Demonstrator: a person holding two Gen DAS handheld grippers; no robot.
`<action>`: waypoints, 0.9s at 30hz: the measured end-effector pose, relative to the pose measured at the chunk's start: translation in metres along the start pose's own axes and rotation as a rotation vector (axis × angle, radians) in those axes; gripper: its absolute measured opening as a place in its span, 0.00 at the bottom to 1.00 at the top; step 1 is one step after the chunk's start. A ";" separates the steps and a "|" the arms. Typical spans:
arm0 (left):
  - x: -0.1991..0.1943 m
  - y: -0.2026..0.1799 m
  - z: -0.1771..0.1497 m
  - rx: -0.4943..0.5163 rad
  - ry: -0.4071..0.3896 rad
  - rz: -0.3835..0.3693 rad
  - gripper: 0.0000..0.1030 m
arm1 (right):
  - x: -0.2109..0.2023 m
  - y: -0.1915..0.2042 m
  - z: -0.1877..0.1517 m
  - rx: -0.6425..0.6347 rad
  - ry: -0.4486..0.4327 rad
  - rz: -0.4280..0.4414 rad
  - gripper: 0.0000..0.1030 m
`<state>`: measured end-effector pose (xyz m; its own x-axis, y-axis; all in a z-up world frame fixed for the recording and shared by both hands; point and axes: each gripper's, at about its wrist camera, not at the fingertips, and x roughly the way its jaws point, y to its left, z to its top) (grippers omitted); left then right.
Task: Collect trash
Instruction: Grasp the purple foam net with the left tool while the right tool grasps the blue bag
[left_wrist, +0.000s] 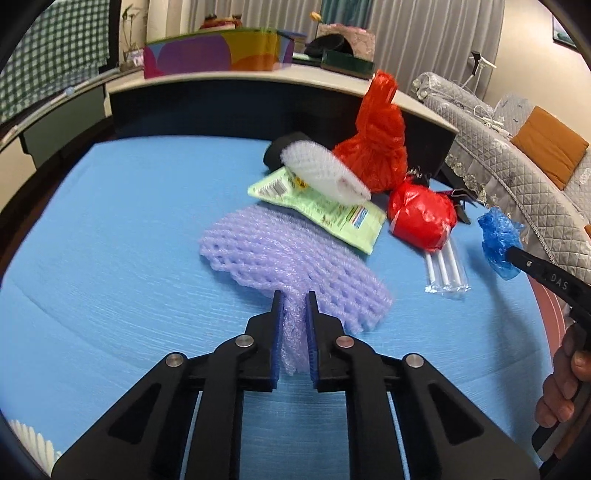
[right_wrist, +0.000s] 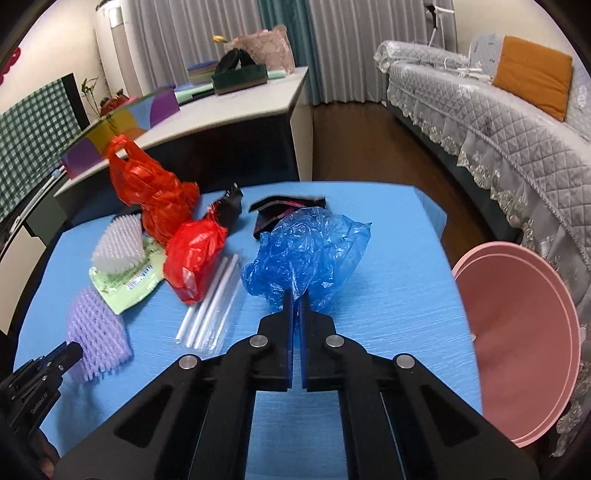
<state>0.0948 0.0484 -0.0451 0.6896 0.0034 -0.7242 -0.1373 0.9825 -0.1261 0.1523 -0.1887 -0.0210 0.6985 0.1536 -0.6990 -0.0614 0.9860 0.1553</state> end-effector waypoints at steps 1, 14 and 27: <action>-0.005 -0.002 0.000 0.008 -0.017 0.004 0.11 | -0.004 0.001 0.000 -0.008 -0.011 -0.001 0.03; -0.062 -0.025 0.003 0.078 -0.178 0.003 0.10 | -0.072 -0.007 -0.005 -0.031 -0.133 -0.010 0.03; -0.093 -0.072 0.001 0.169 -0.259 -0.086 0.10 | -0.118 -0.050 -0.014 0.007 -0.191 -0.058 0.03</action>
<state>0.0412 -0.0227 0.0315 0.8547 -0.0549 -0.5161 0.0344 0.9982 -0.0493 0.0628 -0.2551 0.0439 0.8234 0.0805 -0.5617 -0.0126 0.9922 0.1237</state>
